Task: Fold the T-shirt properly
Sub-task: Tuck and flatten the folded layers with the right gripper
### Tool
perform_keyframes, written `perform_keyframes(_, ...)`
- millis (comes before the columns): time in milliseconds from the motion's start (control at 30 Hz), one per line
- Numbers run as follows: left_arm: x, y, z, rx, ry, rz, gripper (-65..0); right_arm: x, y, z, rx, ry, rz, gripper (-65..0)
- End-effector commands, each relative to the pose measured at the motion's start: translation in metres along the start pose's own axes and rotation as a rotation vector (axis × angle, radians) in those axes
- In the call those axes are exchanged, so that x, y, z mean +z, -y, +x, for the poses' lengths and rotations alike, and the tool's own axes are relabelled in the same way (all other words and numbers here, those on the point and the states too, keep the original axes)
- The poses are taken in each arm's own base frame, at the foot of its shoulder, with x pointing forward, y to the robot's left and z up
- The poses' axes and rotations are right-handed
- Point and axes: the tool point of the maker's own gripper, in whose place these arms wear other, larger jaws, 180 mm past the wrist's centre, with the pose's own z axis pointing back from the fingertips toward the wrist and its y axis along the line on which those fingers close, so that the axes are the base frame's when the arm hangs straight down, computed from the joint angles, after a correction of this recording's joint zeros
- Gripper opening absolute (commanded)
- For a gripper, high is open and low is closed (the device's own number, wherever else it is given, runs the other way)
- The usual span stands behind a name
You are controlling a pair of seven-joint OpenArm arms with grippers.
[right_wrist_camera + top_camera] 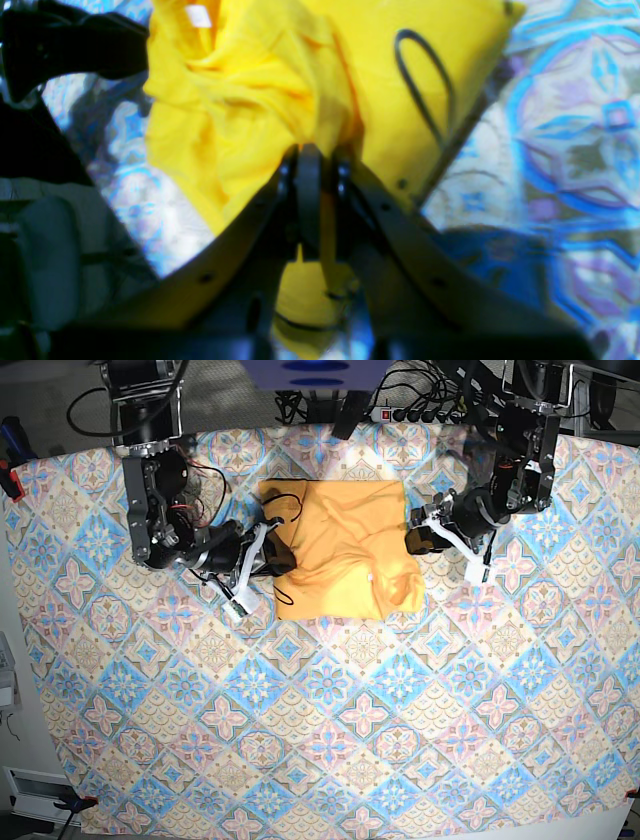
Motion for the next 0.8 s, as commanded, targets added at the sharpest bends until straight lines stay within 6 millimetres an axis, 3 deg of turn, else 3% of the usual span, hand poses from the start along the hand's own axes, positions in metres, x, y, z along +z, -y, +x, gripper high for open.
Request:
perform_keyframes(0,0.004,0.001,0.013,-0.015,0.036,-0.009,-44.5,0.004,-0.007,0.024,0.016,0.077,0.033,-64.8)
perform_keyframes(133,0.0,-0.01,0.004,0.015,0.012,0.012,-44.7,0.002,-0.034,0.038,0.01,0.127,0.139,-64.8)
perform_keyframes(300,-0.001,-0.013,0.0,0.027,0.005,0.017,-44.8,-0.01,-0.088,0.048,0.199,0.069,0.264,-64.5)
perform_keyframes(500,0.0,-0.014,0.001,0.024,0.005,0.018,-44.9,-0.027,-0.138,0.039,0.423,-0.061,0.4,-62.1)
perform_keyframes(633,0.002,-0.018,0.002,0.026,0.009,0.027,-44.9,-0.026,-0.138,0.041,0.438,-0.062,0.399,-50.6)
perform_keyframes(767,0.012,-0.033,0.014,0.042,0.043,0.061,-44.9,-0.022,-0.119,0.03,0.459,-0.104,0.344,-44.0)
